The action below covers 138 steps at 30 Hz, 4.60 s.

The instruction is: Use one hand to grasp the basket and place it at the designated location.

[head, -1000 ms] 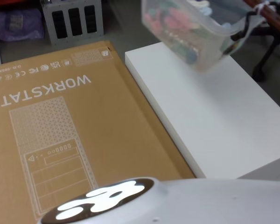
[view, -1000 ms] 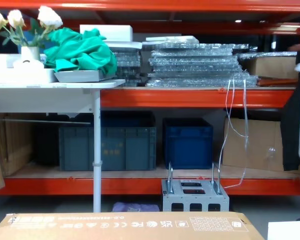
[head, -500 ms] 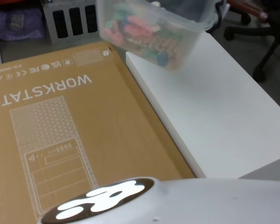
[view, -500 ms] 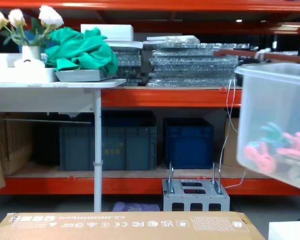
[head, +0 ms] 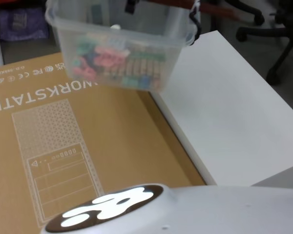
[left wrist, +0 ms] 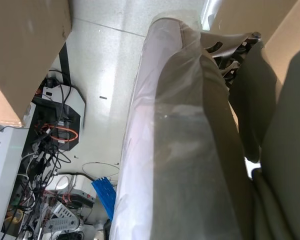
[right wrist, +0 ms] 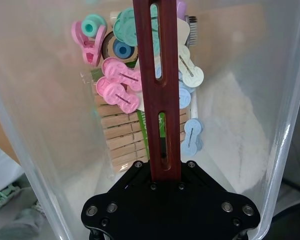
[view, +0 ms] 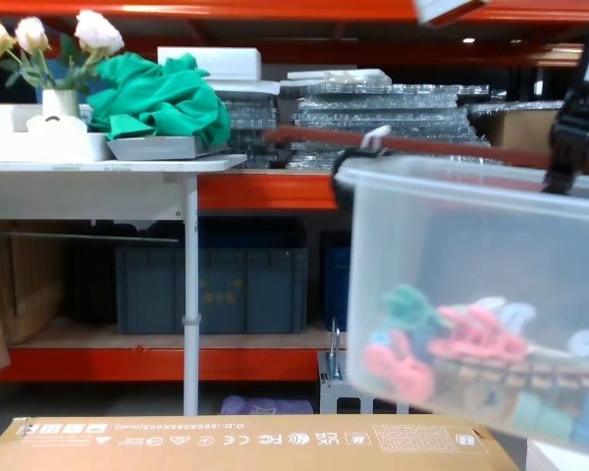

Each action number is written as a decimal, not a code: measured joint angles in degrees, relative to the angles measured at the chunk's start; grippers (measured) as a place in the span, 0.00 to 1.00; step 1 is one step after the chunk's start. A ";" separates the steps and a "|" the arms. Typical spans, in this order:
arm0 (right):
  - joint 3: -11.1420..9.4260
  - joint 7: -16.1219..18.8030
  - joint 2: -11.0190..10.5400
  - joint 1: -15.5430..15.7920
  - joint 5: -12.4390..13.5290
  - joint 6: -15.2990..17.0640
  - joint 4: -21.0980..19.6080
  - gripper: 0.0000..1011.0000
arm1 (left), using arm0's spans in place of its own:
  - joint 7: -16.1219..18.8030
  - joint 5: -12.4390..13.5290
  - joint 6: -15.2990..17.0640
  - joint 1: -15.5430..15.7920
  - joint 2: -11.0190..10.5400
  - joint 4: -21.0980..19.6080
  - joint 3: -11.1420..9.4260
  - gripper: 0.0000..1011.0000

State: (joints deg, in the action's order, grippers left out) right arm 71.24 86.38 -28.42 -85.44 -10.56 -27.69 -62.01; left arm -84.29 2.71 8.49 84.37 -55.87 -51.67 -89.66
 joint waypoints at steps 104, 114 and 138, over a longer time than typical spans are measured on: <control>17.56 -5.18 10.14 7.83 6.82 -4.17 -4.40 0.00 | 0.00 0.00 0.00 0.00 0.00 0.02 0.00 0.00; 18.10 -5.16 10.77 8.49 6.14 -4.19 -3.23 0.00 | 0.00 0.01 0.00 0.00 -0.01 0.02 0.00 0.00; 18.17 -5.09 10.68 8.44 6.11 -4.26 -3.42 0.38 | 0.00 0.00 0.00 0.00 0.00 0.02 0.00 0.00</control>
State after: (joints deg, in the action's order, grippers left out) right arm 89.41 81.29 -17.74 -77.00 -4.45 -31.94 -65.44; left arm -84.29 2.71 8.50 84.37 -55.87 -51.65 -89.66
